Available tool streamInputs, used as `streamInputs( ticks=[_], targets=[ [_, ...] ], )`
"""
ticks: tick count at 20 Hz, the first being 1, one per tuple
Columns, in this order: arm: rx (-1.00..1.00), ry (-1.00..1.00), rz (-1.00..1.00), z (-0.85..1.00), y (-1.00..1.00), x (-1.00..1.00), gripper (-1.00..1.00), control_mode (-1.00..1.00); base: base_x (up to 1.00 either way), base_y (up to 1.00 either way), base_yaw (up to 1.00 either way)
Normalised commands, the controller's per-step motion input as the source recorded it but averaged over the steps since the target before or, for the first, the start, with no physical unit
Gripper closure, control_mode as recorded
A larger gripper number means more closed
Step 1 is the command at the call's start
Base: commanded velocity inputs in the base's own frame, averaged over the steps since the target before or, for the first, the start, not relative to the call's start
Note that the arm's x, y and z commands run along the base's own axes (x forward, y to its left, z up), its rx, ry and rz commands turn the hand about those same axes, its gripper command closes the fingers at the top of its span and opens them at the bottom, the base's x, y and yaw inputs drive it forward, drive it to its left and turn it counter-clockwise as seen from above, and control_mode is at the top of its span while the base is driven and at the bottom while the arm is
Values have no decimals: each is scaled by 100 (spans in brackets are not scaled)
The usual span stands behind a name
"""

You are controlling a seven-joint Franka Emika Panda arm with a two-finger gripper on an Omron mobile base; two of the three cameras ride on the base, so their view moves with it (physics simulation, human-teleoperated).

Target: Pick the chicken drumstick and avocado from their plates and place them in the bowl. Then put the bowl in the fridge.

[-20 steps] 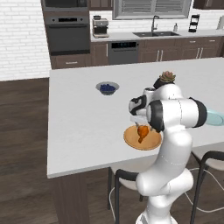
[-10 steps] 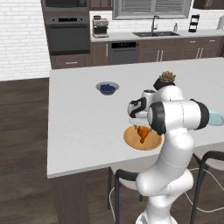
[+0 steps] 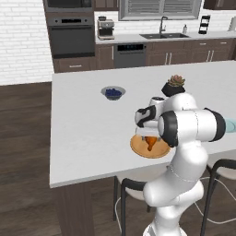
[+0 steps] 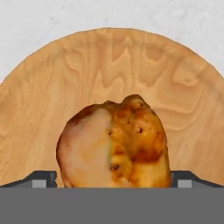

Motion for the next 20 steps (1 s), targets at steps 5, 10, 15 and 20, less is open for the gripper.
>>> streamInputs(
  ticks=[5, 10, 15, 20],
  targets=[
    [-2, 3, 3, -22, 0, 0, -100, -100, 0, 0, 0],
    [0, 0, 0, -28, 0, 0, -100, -100, 0, 0, 0],
    [0, 0, 0, -19, 4, -6, 100, -100, 0, 0, 0],
    [0, 0, 0, -1, 0, -16, 100, -100, 0, 0, 0]
  ],
)
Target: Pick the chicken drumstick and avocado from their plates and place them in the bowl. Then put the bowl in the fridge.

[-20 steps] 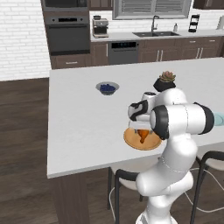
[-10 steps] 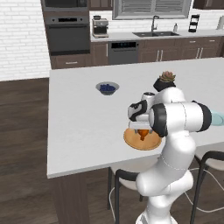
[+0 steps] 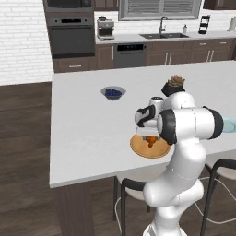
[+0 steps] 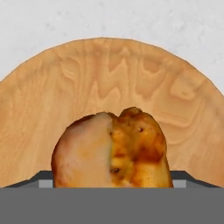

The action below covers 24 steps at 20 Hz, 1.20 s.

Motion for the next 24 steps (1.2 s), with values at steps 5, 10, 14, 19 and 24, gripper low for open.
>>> streamInputs(
  ticks=[5, 10, 14, 19, 24],
  targets=[
    [0, -1, 0, 43, 0, -58, 100, -100, 0, 0, 0],
    [0, -1, -1, 100, 4, -71, 100, -100, 0, 0, 0],
    [0, -1, -4, 100, 36, -82, 100, -100, 0, 0, 0],
    [0, -5, -4, 100, 32, -100, 100, -100, 0, 0, 0],
    [0, -10, -1, 91, 11, -100, 100, -100, 0, 0, 0]
  ],
)
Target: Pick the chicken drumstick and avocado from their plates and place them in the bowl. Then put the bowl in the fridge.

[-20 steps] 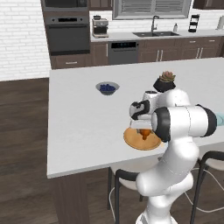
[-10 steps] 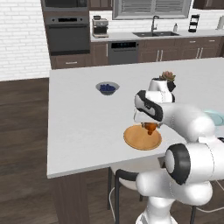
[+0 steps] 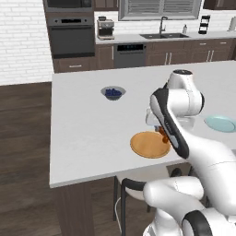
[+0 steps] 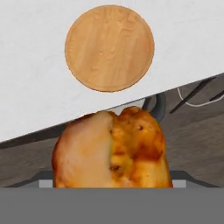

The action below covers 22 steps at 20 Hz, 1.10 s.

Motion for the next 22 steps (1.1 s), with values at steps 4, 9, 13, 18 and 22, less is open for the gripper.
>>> streamInputs(
  ticks=[4, 9, 13, 18, 22],
  targets=[
    [0, -14, 0, 41, 11, -100, 100, -100, 0, 0, 0],
    [0, -6, 0, 0, 15, -70, 100, -100, 0, 0, 0],
    [0, 0, 0, 0, 3, -3, 100, -100, 0, 0, 0],
    [0, 0, 0, 0, 0, 0, 100, -100, 0, 0, 0],
    [0, 0, 0, 0, 0, -2, 100, 100, 0, -2, 0]
  ],
)
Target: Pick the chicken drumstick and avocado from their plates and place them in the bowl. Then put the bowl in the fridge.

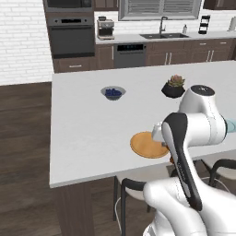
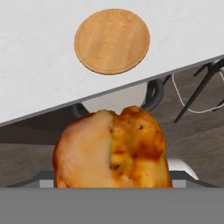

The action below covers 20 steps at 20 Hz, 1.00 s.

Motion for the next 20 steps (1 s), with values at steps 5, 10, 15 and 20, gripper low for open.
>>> streamInputs(
  ticks=[5, 10, 15, 20],
  targets=[
    [0, 0, 0, 0, 0, 0, 100, 100, -13, -58, 0],
    [0, 0, 0, 0, 0, 0, 100, 100, -16, -100, 1],
    [0, 0, 0, 0, 0, 0, 100, 100, -13, -100, 3],
    [0, 0, 0, 0, 0, 0, 100, 100, -1, -100, 0]
  ],
)
